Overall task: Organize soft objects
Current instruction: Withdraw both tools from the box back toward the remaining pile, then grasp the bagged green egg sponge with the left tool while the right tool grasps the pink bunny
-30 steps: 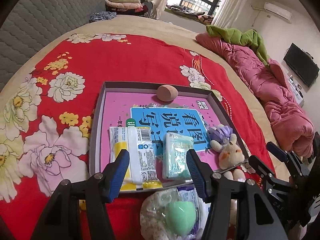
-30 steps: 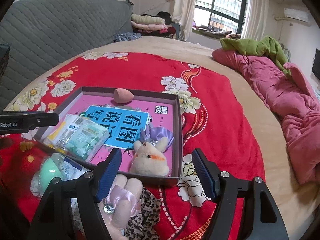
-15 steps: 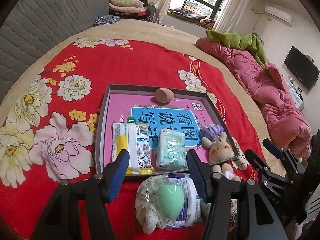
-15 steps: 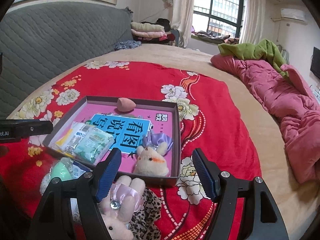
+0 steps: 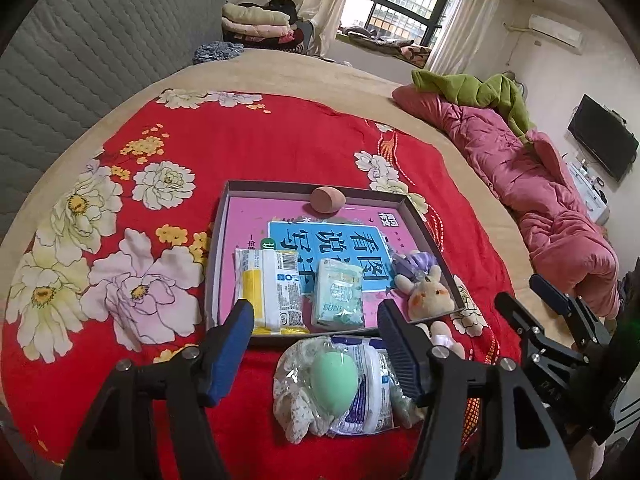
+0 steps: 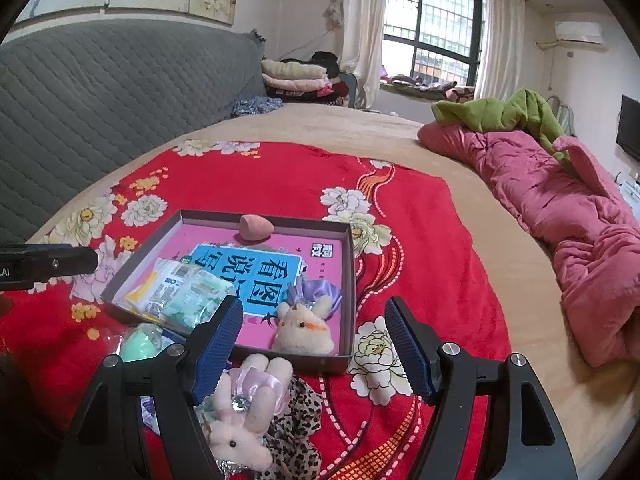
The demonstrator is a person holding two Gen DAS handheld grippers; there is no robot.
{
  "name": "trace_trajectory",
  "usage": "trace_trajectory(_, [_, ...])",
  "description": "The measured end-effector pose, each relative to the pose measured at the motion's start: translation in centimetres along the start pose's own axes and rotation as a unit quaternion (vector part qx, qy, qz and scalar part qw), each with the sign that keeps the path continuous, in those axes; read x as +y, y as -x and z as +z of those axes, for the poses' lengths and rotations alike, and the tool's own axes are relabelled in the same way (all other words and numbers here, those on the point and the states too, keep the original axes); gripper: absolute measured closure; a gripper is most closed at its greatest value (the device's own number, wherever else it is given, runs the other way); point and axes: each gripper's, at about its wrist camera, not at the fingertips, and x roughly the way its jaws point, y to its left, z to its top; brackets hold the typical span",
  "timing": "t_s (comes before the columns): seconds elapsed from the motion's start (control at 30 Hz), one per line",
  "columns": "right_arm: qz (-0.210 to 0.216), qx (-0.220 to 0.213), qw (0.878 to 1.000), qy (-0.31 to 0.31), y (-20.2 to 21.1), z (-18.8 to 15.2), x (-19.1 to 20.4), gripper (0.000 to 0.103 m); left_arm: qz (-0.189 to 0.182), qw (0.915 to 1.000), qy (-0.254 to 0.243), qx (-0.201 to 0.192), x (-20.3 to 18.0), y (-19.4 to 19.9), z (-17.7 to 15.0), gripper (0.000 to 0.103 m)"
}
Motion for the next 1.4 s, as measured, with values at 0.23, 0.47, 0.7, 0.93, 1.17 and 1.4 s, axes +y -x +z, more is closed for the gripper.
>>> trace_trajectory(0.23, [-0.001,-0.013,1.0,-0.001,1.9,0.2,-0.3,0.028,0.005,1.0,0.003,-0.001,0.4,1.2,-0.6,0.039])
trace_trajectory(0.47, [0.0,-0.022,1.0,0.002,3.6,-0.1,-0.4,0.028,0.009,0.9999,0.001,-0.005,0.4,2.4,-1.2,0.038])
trace_trajectory(0.7, [0.004,-0.023,1.0,-0.005,4.6,-0.9,-0.9,0.028,0.016,0.9999,-0.005,-0.001,0.1,2.7,-1.9,0.038])
trace_trajectory(0.93, [0.016,-0.021,1.0,-0.011,4.9,-1.9,-0.8,0.028,0.02,0.9996,-0.017,0.012,-0.5,2.2,-2.9,0.038])
trace_trajectory(1.17, [0.027,-0.018,0.999,-0.002,5.1,-2.7,0.0,0.028,0.025,0.9988,-0.036,0.023,-1.4,1.7,-4.1,0.038])
trace_trajectory(1.4, [0.036,-0.01,0.999,0.005,5.2,-3.6,0.7,0.028,0.034,0.9973,-0.058,0.03,-2.4,1.2,-5.2,0.038])
